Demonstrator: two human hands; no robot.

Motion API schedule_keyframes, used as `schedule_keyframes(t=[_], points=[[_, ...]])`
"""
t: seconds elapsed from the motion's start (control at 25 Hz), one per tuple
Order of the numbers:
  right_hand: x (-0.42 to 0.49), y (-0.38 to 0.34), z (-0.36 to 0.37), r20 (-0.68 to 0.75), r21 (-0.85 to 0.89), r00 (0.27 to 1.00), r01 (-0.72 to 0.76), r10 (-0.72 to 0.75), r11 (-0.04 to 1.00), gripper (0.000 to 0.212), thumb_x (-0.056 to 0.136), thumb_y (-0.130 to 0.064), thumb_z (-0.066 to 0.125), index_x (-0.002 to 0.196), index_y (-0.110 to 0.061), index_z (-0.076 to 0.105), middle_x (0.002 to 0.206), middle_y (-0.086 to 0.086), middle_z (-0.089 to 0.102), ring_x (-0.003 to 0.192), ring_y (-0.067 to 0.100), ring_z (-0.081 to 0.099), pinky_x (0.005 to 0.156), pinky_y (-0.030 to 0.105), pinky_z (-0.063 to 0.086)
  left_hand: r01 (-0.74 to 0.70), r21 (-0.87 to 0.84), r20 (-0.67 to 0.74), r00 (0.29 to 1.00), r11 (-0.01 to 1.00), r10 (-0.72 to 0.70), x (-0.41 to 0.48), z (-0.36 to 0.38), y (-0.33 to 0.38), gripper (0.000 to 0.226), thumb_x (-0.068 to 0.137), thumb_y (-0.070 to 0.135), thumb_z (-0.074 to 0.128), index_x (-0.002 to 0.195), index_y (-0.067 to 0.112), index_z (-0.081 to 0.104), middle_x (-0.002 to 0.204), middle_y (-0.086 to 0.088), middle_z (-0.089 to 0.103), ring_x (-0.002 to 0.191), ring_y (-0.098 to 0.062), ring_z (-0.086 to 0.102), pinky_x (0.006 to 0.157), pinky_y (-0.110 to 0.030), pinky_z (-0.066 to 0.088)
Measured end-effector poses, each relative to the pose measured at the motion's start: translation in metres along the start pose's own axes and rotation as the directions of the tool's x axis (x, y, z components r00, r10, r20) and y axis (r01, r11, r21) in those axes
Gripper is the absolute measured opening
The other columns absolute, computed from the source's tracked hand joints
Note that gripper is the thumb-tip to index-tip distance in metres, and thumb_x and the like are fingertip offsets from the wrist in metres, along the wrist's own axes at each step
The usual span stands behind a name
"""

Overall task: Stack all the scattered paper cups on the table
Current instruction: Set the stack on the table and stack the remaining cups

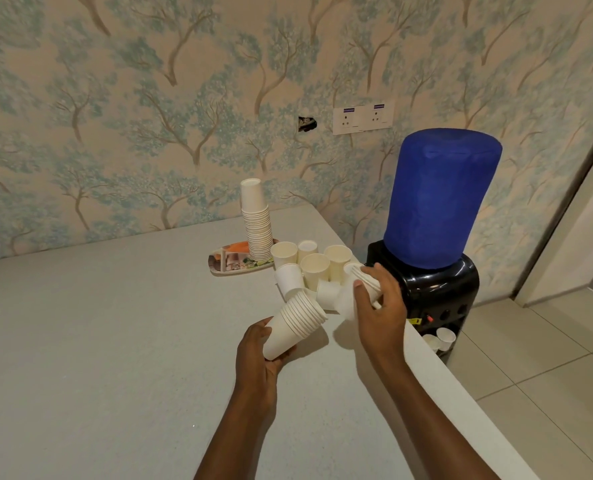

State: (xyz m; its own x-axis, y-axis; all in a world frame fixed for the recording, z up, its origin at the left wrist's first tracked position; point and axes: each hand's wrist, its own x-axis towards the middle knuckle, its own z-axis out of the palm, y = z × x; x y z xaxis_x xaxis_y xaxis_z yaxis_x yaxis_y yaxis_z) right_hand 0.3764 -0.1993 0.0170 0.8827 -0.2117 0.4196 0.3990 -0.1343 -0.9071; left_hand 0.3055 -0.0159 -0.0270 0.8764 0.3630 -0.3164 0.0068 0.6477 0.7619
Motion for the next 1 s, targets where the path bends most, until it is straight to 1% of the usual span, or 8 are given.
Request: schedule_keyframes(t=[0.08, 0.28, 0.4, 0.48, 0.64, 0.8, 0.92, 1.0], points=[[-0.006, -0.009, 0.012, 0.068, 0.118, 0.994, -0.091, 0.084, 0.989, 0.039, 0.095, -0.026, 0.065, 0.131, -0.039, 0.054, 0.137, -0.014, 0.055, 0.119, 0.003, 0.057, 0.09, 0.012, 0.05, -0.013, 0.013, -0.001, 1.0, 1.0, 0.013, 0.0, 0.003, 0.0, 0.036, 0.098, 0.013, 0.056, 0.133, 0.006, 0.052, 0.127, -0.023, 0.058, 0.116, -0.043, 0.057, 0.091, -0.053, 0.054], [-0.026, -0.001, 0.027, 0.24, 0.023, 0.954, -0.191, 0.18, 0.981, 0.039, 0.091, -0.04, 0.063, 0.127, -0.045, 0.051, 0.137, -0.013, 0.054, 0.119, 0.005, 0.053, 0.108, 0.039, 0.046, -0.037, 0.09, -0.008, 0.999, 0.995, 0.038, 0.003, 0.008, 0.0, 0.037, 0.098, 0.013, 0.055, 0.134, 0.006, 0.052, 0.127, -0.023, 0.057, 0.118, -0.044, 0.056, 0.089, -0.051, 0.055], [-0.031, -0.002, 0.035, 0.425, 0.105, 0.85, -0.388, 0.312, 0.916, 0.098, 0.055, -0.084, 0.066, 0.136, -0.031, 0.047, 0.137, -0.007, 0.051, 0.124, 0.013, 0.051, 0.114, 0.044, 0.041, -0.045, 0.083, -0.015, 0.999, 0.996, 0.047, 0.005, 0.009, 0.0, 0.034, 0.097, 0.014, 0.054, 0.131, 0.008, 0.054, 0.126, -0.023, 0.058, 0.114, -0.042, 0.057, 0.079, -0.044, 0.058], [-0.025, 0.007, 0.037, 0.479, 0.149, 0.815, -0.441, 0.326, 0.885, 0.128, 0.039, -0.086, 0.07, 0.145, -0.021, 0.04, 0.138, -0.004, 0.05, 0.125, 0.014, 0.049, 0.113, 0.037, 0.04, -0.082, 0.096, -0.031, 0.996, 0.992, 0.085, 0.009, 0.003, -0.001, 0.032, 0.097, 0.014, 0.055, 0.128, 0.01, 0.055, 0.124, -0.021, 0.059, 0.112, -0.041, 0.059, 0.079, -0.045, 0.059], [-0.003, 0.028, 0.033, 0.367, -0.196, 0.93, 0.089, -0.011, 0.977, 0.054, 0.094, -0.03, 0.056, 0.145, -0.014, 0.047, 0.148, 0.003, 0.051, 0.135, 0.019, 0.05, 0.114, 0.04, 0.042, -0.133, 0.049, -0.097, 0.986, 0.99, 0.137, 0.017, -0.012, 0.003, 0.033, 0.097, 0.017, 0.057, 0.13, 0.014, 0.055, 0.123, -0.018, 0.059, 0.114, -0.041, 0.058, 0.092, -0.057, 0.053], [0.019, 0.045, 0.051, 0.516, -0.459, 0.857, 0.285, -0.009, 0.842, 0.062, 0.091, -0.033, 0.07, 0.146, -0.023, 0.045, 0.152, 0.0, 0.048, 0.137, 0.021, 0.049, 0.114, 0.045, 0.042, -0.157, 0.026, -0.14, 0.977, 0.987, 0.16, 0.024, -0.019, 0.011, 0.034, 0.099, 0.019, 0.057, 0.132, 0.016, 0.054, 0.123, -0.018, 0.059, 0.114, -0.04, 0.058, 0.093, -0.057, 0.052], [0.016, 0.06, 0.056, 0.576, -0.611, 0.815, 0.487, -0.072, 0.624, 0.065, 0.09, -0.039, 0.07, 0.148, -0.027, 0.043, 0.155, 0.0, 0.044, 0.14, 0.022, 0.047, 0.118, 0.041, 0.037, -0.144, -0.006, -0.152, 0.978, 0.989, 0.142, 0.027, -0.021, 0.017, 0.033, 0.098, 0.019, 0.057, 0.13, 0.015, 0.055, 0.123, -0.019, 0.059, 0.113, -0.041, 0.059, 0.091, -0.055, 0.054], [0.013, 0.062, 0.051, 0.566, -0.631, 0.819, 0.504, -0.095, 0.589, 0.062, 0.089, -0.04, 0.071, 0.144, -0.028, 0.046, 0.153, 0.001, 0.046, 0.137, 0.021, 0.049, 0.115, 0.039, 0.038, -0.148, -0.014, -0.145, 0.979, 0.989, 0.144, 0.029, -0.023, 0.018, 0.031, 0.097, 0.019, 0.056, 0.128, 0.015, 0.057, 0.121, -0.019, 0.06, 0.112, -0.042, 0.059, 0.086, -0.051, 0.057]])
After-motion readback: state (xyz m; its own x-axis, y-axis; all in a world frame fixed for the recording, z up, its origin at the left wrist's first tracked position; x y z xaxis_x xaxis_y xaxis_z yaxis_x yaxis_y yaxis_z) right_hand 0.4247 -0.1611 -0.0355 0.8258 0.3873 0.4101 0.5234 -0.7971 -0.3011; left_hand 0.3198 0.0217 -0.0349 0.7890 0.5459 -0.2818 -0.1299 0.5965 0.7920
